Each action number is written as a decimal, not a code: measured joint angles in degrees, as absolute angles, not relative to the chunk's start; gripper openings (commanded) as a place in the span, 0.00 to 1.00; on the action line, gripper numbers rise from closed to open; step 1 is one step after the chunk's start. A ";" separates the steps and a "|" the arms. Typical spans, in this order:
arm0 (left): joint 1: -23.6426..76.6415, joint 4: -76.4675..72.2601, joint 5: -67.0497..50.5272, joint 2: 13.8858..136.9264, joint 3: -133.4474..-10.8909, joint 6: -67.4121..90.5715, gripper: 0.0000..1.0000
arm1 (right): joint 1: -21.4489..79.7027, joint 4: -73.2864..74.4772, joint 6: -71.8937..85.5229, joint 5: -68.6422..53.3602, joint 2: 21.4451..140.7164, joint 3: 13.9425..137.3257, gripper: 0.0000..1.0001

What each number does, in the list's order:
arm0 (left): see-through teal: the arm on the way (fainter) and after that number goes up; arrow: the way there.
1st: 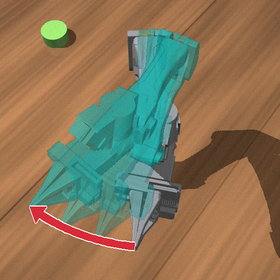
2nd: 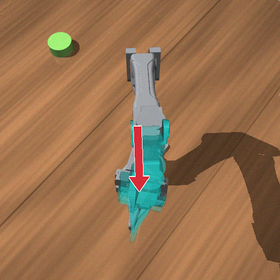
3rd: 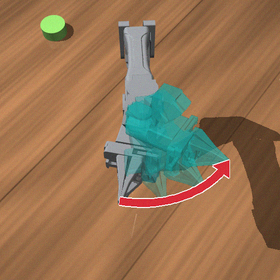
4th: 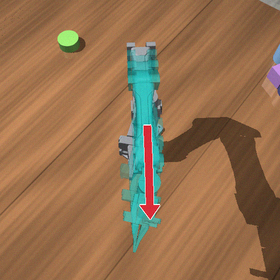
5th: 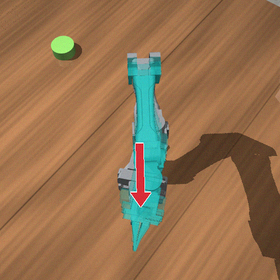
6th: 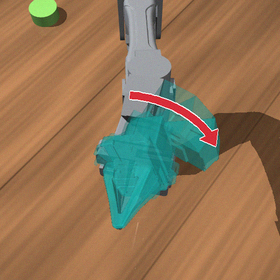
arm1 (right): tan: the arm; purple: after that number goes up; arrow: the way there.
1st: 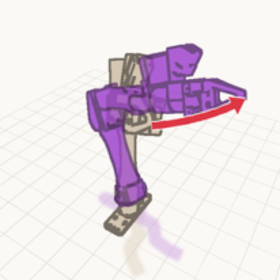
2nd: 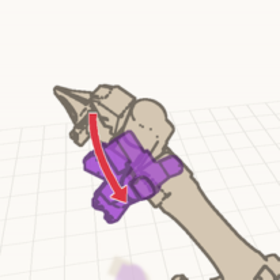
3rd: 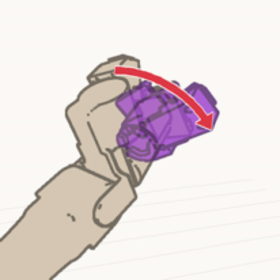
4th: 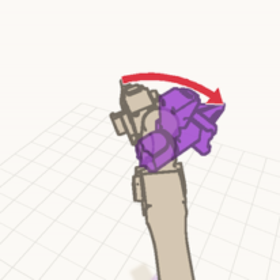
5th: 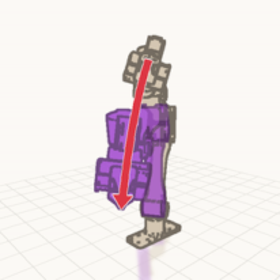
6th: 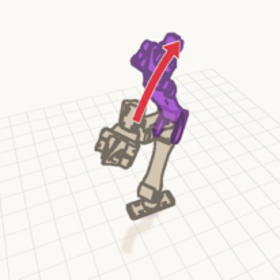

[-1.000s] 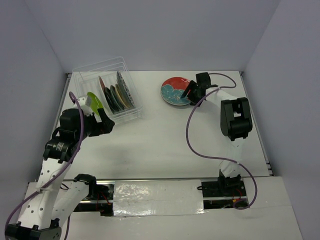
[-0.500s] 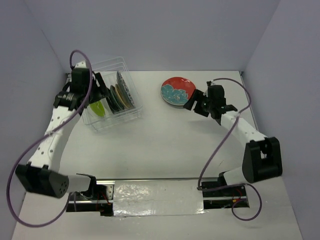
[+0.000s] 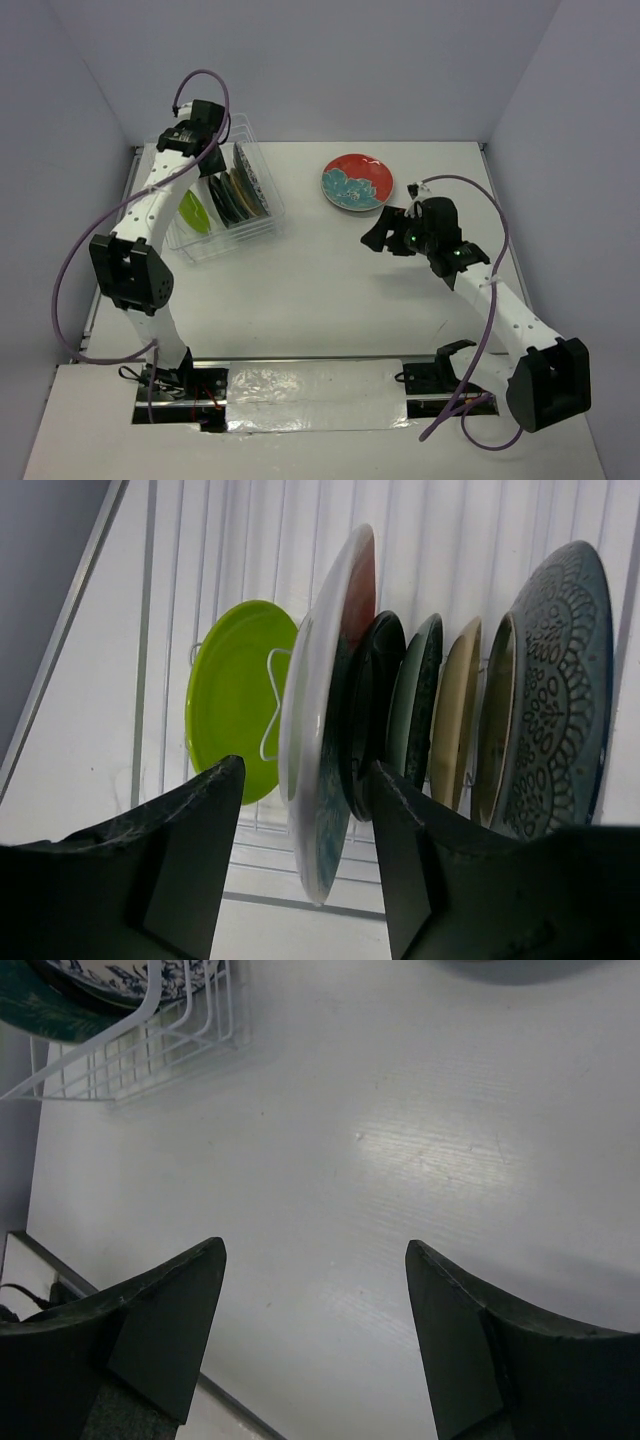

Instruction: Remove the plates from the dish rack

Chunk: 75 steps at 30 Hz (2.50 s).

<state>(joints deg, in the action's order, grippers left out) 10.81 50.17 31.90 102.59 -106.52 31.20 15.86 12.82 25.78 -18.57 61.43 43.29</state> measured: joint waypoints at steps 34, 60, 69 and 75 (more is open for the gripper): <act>12.69 69.71 41.10 111.33 -124.49 29.69 0.01 | 18.04 9.85 25.87 -20.62 61.21 36.95 0.79; 12.56 42.89 0.14 46.92 -75.64 26.13 0.00 | 26.57 -14.35 39.75 -35.53 56.69 40.32 0.90; 12.95 21.82 -23.24 47.59 -55.59 39.29 0.00 | 33.15 -8.40 32.56 -23.62 61.25 49.43 0.87; 12.69 15.79 -25.43 47.48 -53.04 42.26 0.00 | 34.26 -6.33 30.72 -19.86 61.87 49.23 0.87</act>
